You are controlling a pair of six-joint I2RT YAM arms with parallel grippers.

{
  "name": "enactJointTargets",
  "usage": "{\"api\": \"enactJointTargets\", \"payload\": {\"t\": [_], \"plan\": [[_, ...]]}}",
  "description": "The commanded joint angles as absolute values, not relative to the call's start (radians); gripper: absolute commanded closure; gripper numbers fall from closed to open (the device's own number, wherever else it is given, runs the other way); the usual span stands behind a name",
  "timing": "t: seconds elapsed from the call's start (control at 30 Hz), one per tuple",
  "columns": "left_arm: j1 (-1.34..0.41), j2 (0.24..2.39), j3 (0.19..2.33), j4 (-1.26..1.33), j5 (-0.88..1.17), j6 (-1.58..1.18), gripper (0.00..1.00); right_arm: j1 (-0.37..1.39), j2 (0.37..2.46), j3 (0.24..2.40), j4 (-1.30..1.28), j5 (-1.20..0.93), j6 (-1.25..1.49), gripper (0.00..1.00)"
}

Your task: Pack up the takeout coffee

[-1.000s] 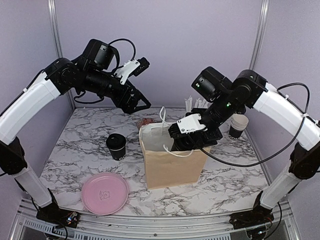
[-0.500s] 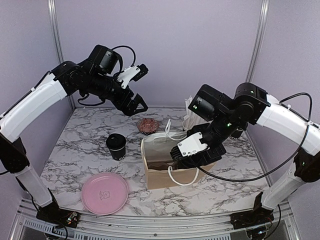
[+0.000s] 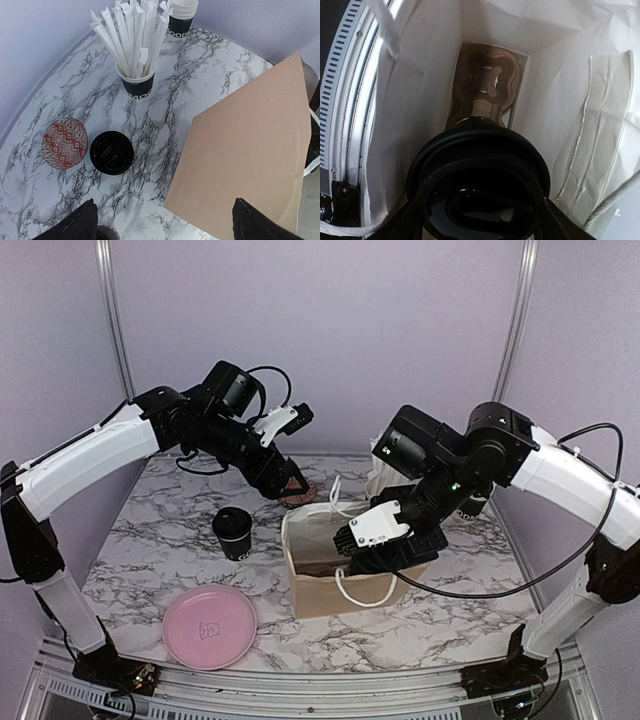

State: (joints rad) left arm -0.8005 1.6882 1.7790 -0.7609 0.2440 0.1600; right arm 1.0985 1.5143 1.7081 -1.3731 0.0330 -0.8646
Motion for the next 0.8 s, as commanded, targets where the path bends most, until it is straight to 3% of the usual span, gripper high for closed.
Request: {"api": "enactJointTargets", "payload": {"t": [0.0,0.27,0.77], "plan": [[-0.803,1.717,1.757,-0.713,0.295,0.192,0.06,1.112,1.543,1.748,-1.373,0.033,-0.827,0.61],[-0.804,1.723,1.728,-0.713,0.372,0.191,0.06,1.112,1.535,1.712,-1.373,0.032,-0.834,0.62],[-0.798,1.69,1.65,-0.714,0.322,0.21,0.06,1.112,1.565,1.728,-1.371,0.014,-0.825,0.62]]}}
